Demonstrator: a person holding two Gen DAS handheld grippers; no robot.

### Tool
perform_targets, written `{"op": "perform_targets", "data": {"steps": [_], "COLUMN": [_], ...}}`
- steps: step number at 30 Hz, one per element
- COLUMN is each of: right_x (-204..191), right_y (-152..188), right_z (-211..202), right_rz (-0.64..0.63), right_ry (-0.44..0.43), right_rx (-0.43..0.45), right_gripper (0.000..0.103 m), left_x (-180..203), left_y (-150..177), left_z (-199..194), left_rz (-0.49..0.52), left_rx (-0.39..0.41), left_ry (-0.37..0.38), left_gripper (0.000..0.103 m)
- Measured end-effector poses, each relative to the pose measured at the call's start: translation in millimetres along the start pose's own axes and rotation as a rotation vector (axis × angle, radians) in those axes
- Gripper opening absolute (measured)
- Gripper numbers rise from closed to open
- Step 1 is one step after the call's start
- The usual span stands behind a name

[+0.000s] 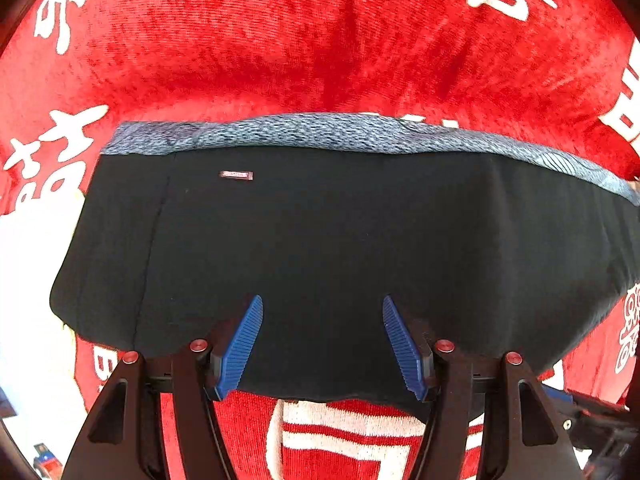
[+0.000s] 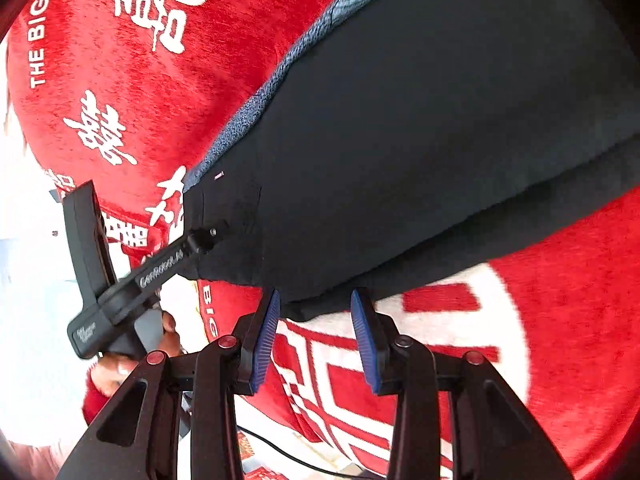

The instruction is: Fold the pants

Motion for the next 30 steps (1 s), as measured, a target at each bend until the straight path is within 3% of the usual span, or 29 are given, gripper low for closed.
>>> {"op": "perform_targets", "data": {"steps": [8, 10, 11, 15, 16, 17, 19, 21, 24, 26, 30], "right_x": [-1, -1, -5, -26, -27, -24, -13, -4, -5, -12, -24], "right_y": [-15, -19, -20, -7, -1, 4, 9, 8, 9, 11, -7], "right_z": [15, 20, 19, 12, 14, 17, 24, 28, 20, 1, -48], "right_rz": [0.114, 0.152, 0.139, 0.045, 0.039, 0.039, 0.048, 0.054, 0.046, -0.004, -0.127], "right_ry": [-0.079, -0.088, -0.069, -0.042, -0.032, -0.016, 0.024, 0.031, 0.02, 0.036, 0.116], "right_rx": [0.052, 0.038, 0.044, 0.038, 0.027, 0.018, 0.018, 0.027, -0.005, -0.023, 0.06], "right_gripper": [0.04, 0.018, 0.013, 0.011, 0.011, 0.01, 0.011, 0.012, 0.027, 0.038, 0.038], "left_x": [25, 28, 29, 30, 29, 27, 21, 16, 9, 4, 15], "left_y": [-7, -3, 0, 19, 24, 25, 25, 24, 18, 8, -24], "left_z": [15, 13, 10, 13, 19, 21, 24, 26, 24, 16, -2], "left_rz": [0.059, 0.079, 0.092, 0.167, 0.171, 0.164, 0.152, 0.119, 0.105, 0.09, 0.088], "left_rx": [0.001, -0.009, -0.008, -0.031, -0.05, -0.037, -0.003, -0.022, -0.039, -0.016, 0.052], "left_ry": [0.049, 0.056, 0.059, 0.028, 0.015, 0.009, -0.017, 0.018, 0.007, 0.014, 0.062], "left_gripper": [0.064, 0.064, 0.064, 0.064, 0.066, 0.077, 0.086, 0.086, 0.086, 0.086, 0.086]}}
Point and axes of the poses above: each gripper's, at about its wrist camera, not at the fingertips, and z roughly the way its jaws point, x to its right, y to its underside, the point moved 7 cm from there along z, roughly the way its jaws point, and after that the axes turned 2 degrees about -y, right-handed, at the moved point
